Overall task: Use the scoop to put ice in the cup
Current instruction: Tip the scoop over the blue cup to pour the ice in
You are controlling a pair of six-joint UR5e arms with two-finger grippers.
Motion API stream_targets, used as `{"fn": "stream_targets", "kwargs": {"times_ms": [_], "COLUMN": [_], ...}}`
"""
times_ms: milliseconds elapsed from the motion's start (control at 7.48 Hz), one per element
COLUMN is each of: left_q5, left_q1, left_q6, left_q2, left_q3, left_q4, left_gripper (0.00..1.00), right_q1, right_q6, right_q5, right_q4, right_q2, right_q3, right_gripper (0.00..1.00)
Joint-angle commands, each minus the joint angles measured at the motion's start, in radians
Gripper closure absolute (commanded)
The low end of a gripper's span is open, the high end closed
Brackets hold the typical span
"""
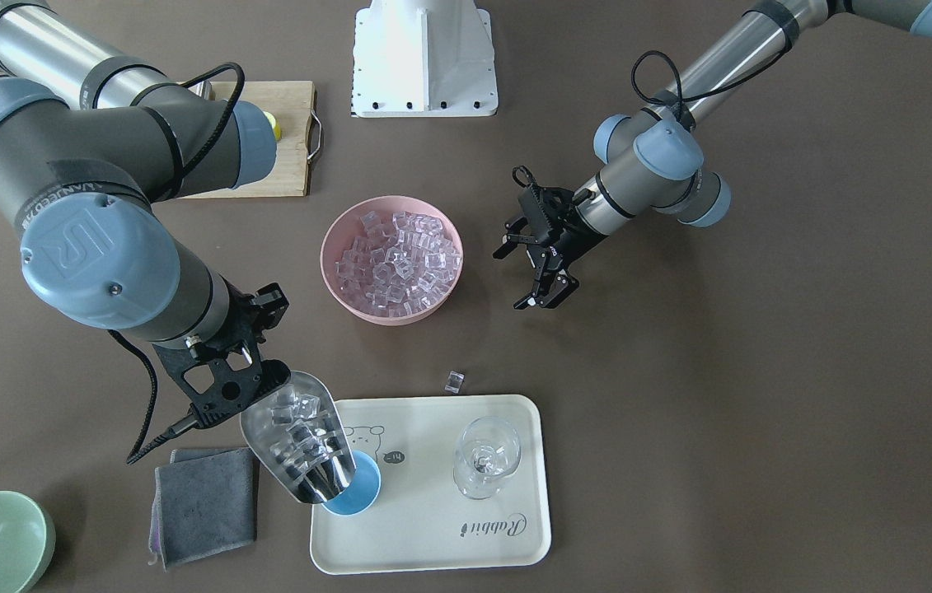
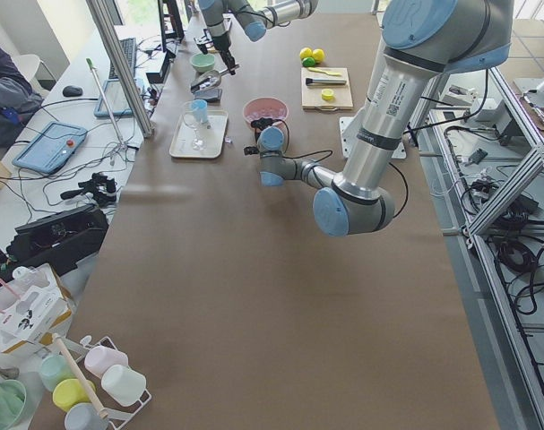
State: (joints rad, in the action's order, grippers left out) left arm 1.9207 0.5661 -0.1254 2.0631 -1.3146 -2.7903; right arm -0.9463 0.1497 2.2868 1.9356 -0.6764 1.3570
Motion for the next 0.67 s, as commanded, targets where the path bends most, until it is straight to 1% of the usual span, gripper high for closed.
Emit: {"fn": "stream_targets", "kwargs": {"times_ms": [0,134,267,401,535], "left_q5": [0.062,0.167,0.255,0.314,0.387], "left_q1": [0.065,0.155,0.240,0.305,0.383], "left_q6": [0.001,0.001,0.001,0.003,0.004], "left_q2": [-0.008,-0.036,-0.072,-0.090,-0.107], "left_q3": [0.000,0.000,0.002,0.008,0.006], "left_q4": [0.006,0.008,0.009,0.037,0.116], "left_gripper": [0.02,0.02,0.02,0.02,0.02], "right_q1": [-0.002,-0.002,-0.002,-0.005,-0.005], "right_q6": [-0.169,-0.233,-0.246,-0.281,-0.291], "right_q5": [-0.030,-0.033,-0.044,-0.055,-0.059], "right_q4": [0.237,0.317,0.344,0.345,0.344], "right_q2": [0.095,0.130,0.152,0.187,0.214], "right_q3": [-0.058,-0.087,-0.116,-0.187,-0.243], "right_gripper": [1.00,1.00,1.00,1.00,1.00]}}
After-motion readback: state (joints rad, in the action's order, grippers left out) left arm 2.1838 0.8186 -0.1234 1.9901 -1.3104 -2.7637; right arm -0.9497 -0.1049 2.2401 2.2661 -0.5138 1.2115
